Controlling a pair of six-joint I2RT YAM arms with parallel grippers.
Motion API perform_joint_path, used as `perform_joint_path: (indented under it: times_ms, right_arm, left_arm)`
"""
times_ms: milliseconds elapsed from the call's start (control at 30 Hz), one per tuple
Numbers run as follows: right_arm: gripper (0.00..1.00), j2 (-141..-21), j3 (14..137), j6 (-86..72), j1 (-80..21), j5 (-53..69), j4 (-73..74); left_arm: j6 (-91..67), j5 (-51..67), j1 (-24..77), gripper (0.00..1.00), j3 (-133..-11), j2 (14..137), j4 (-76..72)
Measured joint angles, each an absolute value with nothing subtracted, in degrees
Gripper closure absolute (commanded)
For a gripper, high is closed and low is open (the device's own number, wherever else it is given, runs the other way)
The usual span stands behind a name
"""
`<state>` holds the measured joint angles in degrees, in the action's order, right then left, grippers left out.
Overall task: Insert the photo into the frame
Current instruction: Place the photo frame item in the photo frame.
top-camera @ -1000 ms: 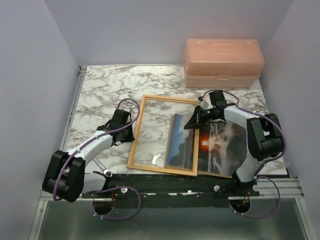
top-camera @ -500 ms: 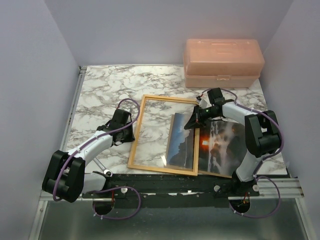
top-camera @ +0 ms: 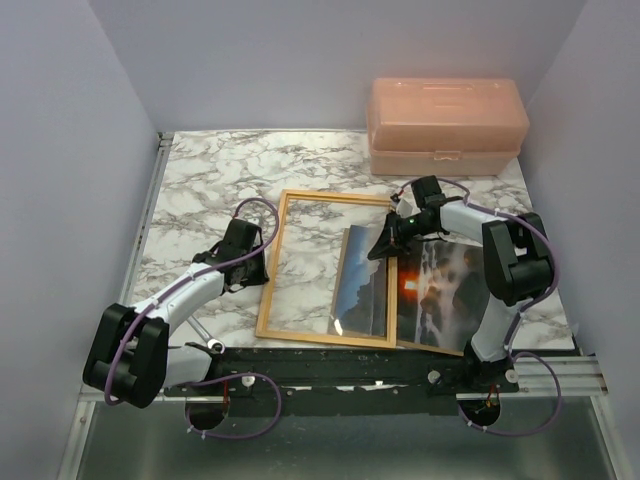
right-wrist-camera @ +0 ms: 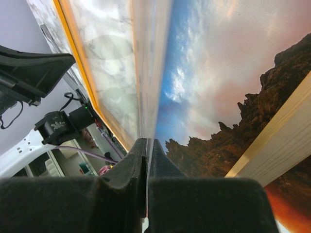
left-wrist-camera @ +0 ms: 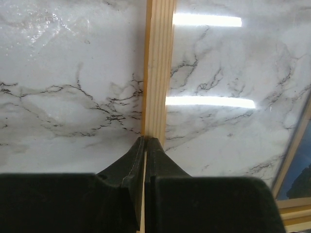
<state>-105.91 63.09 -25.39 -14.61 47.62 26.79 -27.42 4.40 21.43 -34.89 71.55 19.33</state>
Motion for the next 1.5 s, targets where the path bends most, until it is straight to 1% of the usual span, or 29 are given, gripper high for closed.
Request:
perform_joint_path:
  times_ms: [333, 533, 733, 1133, 1267, 1500]
  right_arm:
    - [0.99, -109.1, 65.0, -24.8, -14.6, 47.7, 26.3]
    - [0.93, -111.0, 67.0, -23.8, -14.7, 47.4, 26.8]
    - [0.82, -113.0, 71.5, -22.4, -15.4, 44.4, 29.5]
    - [0.5, -113.3, 72.9, -22.7, -17.8, 37.7, 30.3]
    - [0.41, -113.3, 72.9, -23.0, -18.2, 35.8, 30.8]
    - [0.32, -111.5, 73.1, -23.5, -18.8, 31.9, 32.2]
  left_arm:
    - [-27.4, 3.9, 21.4, 0.95, -33.6, 69.8, 19.4]
    - [-27.5, 3.9, 21.4, 0.93, -32.8, 68.6, 19.2]
    - [-27.5, 4.2, 21.5, 0.92, -31.5, 67.1, 18.1]
    - [-27.7, 5.4, 21.5, 0.89, -30.2, 65.4, 16.8]
    - [-27.7, 5.8, 21.6, 0.89, -30.2, 65.2, 16.5]
    - [-27.7, 6.3, 21.8, 0.89, -30.2, 65.0, 15.7]
